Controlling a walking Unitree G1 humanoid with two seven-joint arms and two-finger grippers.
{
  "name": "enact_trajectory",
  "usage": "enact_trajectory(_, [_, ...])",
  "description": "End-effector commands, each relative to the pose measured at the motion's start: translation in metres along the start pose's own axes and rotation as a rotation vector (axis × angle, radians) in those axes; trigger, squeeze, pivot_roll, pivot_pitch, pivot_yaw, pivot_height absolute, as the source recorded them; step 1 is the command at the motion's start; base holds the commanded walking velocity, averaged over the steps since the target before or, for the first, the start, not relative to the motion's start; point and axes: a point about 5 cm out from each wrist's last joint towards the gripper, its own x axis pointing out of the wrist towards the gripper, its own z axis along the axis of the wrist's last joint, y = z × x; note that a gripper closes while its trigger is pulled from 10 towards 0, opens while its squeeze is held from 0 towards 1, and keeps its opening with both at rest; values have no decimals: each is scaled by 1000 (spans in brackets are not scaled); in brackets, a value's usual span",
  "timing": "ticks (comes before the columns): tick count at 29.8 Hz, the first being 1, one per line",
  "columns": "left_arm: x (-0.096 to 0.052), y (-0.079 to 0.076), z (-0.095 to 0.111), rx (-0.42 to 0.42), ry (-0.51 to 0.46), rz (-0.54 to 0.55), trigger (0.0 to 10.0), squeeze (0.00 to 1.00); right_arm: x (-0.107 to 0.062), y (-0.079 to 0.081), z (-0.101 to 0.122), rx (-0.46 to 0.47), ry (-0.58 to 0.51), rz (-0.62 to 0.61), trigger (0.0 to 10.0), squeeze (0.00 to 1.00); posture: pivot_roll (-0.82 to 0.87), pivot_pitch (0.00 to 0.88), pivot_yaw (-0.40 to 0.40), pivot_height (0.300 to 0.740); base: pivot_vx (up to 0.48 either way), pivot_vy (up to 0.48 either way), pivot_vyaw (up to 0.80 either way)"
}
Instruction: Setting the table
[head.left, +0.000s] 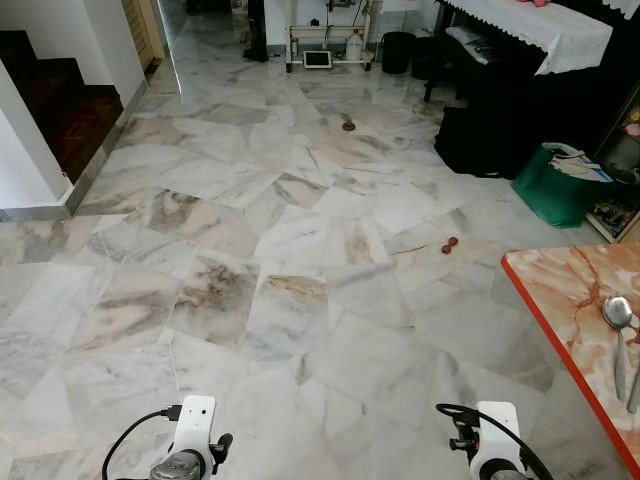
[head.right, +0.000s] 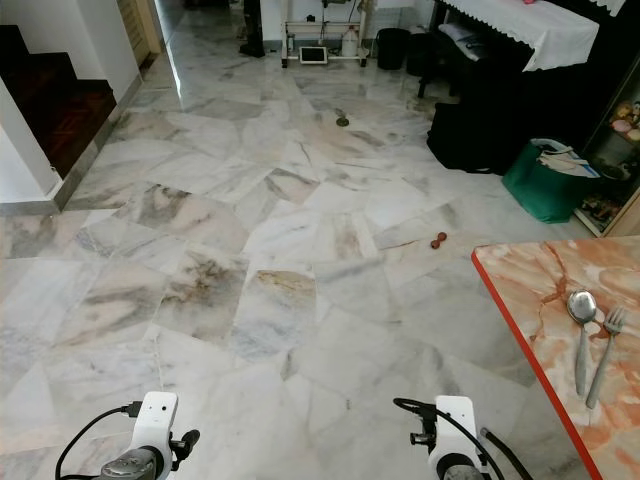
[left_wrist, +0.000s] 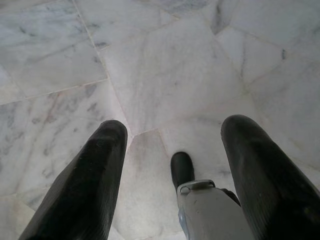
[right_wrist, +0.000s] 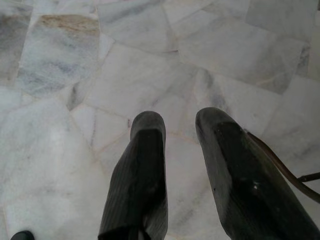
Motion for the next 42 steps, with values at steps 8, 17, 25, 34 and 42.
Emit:
enact_trajectory(8, [-1, 2, -3, 6, 14, 12, 10000, 0, -1, 28, 184, -200, -826, -23, 10000, 0, 69, 0, -21, 740, 0, 0, 0])
enact_trajectory(17, [-1, 2, -4, 8, 13, 14, 10000, 0, -17, 32, 219, -46, -970, 43, 10000, 0, 68, 0, -21, 740, 0, 0, 0])
enact_trajectory(25, [-1, 2, -4, 9, 9, 14, 10000, 0, -24, 31, 228, -34, -977, 9, 10000, 0, 62, 0, -21, 740, 0, 0, 0])
enact_trajectory(34, [0, 3, -1, 3, -6, 15, 10000, 0, -18, -35, 211, 20, -794, -273, 10000, 0, 59, 0, -23, 740, 0, 0, 0])
enact_trajectory(42, [0, 0, 3, -11, -26, 8, 10000, 0, -18, -30, 218, 37, -788, -230, 10000, 0, 63, 0, -25, 740, 0, 0, 0])
